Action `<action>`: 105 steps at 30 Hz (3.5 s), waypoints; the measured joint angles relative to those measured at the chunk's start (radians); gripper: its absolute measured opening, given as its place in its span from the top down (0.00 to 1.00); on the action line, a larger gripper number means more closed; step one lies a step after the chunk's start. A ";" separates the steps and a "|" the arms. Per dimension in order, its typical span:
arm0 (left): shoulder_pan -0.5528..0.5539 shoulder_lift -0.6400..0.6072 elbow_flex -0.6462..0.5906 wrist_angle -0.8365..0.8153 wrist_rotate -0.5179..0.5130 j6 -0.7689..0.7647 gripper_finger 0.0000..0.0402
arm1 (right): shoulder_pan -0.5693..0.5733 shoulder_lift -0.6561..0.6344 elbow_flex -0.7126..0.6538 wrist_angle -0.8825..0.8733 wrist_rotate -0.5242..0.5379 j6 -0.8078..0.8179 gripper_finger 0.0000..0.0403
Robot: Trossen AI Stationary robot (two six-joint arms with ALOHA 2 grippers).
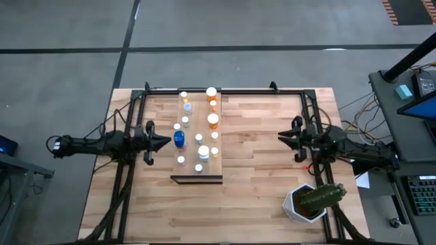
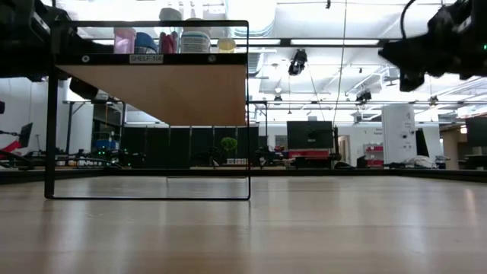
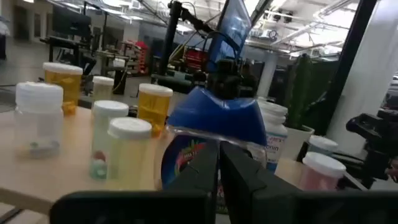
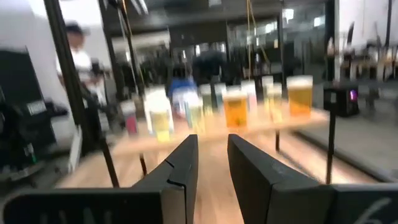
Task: Pick and place medicine bottles onto shelf by color
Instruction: Return to Home Position
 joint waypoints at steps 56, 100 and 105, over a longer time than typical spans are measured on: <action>0.000 0.022 -0.002 0.010 -0.083 0.002 1.00 | 0.000 0.016 -0.002 -0.128 0.003 -0.032 0.81; 0.000 0.022 -0.002 0.010 -0.083 0.002 1.00 | 0.000 0.016 -0.002 -0.128 0.002 -0.032 0.81; 0.000 0.022 -0.002 0.010 -0.083 0.002 1.00 | 0.000 0.016 -0.002 -0.128 0.002 -0.033 0.81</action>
